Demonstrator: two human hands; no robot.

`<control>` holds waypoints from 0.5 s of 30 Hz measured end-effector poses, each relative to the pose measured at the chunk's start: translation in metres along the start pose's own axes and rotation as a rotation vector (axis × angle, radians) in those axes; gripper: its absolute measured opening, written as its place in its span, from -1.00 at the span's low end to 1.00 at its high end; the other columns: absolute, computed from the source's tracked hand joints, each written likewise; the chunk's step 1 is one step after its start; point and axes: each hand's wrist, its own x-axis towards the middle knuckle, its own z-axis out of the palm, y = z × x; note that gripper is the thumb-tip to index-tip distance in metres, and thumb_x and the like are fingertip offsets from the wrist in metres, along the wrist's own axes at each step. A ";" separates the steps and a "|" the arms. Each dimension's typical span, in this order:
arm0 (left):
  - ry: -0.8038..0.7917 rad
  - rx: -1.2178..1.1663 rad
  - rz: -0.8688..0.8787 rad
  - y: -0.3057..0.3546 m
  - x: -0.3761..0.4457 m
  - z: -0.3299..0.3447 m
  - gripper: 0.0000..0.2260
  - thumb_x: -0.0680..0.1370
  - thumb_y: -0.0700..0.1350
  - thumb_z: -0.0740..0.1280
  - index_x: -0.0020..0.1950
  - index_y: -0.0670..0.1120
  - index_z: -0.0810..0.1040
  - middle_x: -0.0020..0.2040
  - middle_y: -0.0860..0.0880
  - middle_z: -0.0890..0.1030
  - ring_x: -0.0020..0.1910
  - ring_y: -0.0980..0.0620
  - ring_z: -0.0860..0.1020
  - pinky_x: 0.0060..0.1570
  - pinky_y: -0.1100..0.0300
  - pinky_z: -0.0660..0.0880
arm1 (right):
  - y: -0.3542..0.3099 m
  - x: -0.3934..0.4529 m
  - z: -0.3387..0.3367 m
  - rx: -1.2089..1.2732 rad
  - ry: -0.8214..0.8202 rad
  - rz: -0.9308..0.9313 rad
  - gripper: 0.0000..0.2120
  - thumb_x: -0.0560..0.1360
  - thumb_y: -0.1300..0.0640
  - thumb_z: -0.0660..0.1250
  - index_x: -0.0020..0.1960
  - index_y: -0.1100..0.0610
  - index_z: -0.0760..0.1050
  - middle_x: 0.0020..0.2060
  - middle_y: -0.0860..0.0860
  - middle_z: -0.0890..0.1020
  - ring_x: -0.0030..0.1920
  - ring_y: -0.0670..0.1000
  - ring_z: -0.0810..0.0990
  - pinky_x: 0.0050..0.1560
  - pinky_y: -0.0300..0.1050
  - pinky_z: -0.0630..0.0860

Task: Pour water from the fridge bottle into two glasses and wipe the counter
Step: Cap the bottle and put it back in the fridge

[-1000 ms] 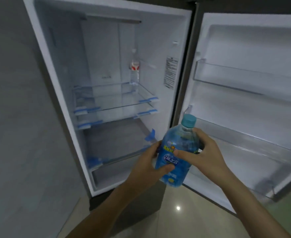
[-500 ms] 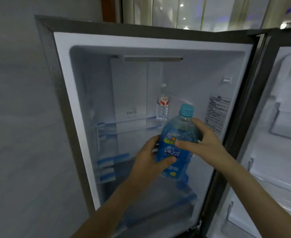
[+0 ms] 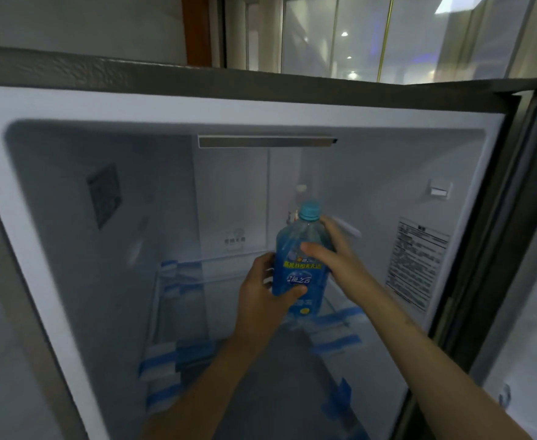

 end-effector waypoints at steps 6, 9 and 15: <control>0.063 0.048 -0.078 -0.025 0.011 0.009 -0.49 0.33 -0.17 0.57 0.14 0.11 0.41 0.05 0.21 0.56 -0.03 0.34 0.55 -0.12 0.43 0.50 | 0.038 0.035 -0.001 0.078 -0.021 0.050 -0.52 0.40 0.05 0.38 0.31 0.03 0.44 0.13 0.07 0.63 0.12 0.06 0.63 0.06 -0.11 0.56; 0.090 0.067 -0.111 -0.035 0.013 0.012 -0.49 0.34 -0.15 0.57 0.17 0.07 0.41 0.04 0.23 0.55 -0.03 0.34 0.55 -0.14 0.43 0.50 | 0.051 0.044 0.001 0.104 -0.030 0.049 -0.50 0.39 0.03 0.40 0.31 0.05 0.44 0.15 0.12 0.61 0.12 0.09 0.62 0.03 -0.13 0.56; 0.120 0.107 -0.144 -0.049 0.013 0.017 -0.50 0.35 -0.14 0.56 0.18 0.03 0.41 0.04 0.21 0.55 -0.03 0.33 0.54 -0.12 0.40 0.53 | 0.069 0.052 0.006 0.137 -0.026 0.078 -0.52 0.39 0.05 0.37 0.30 0.06 0.44 0.09 0.09 0.63 0.05 0.05 0.64 -0.06 -0.18 0.57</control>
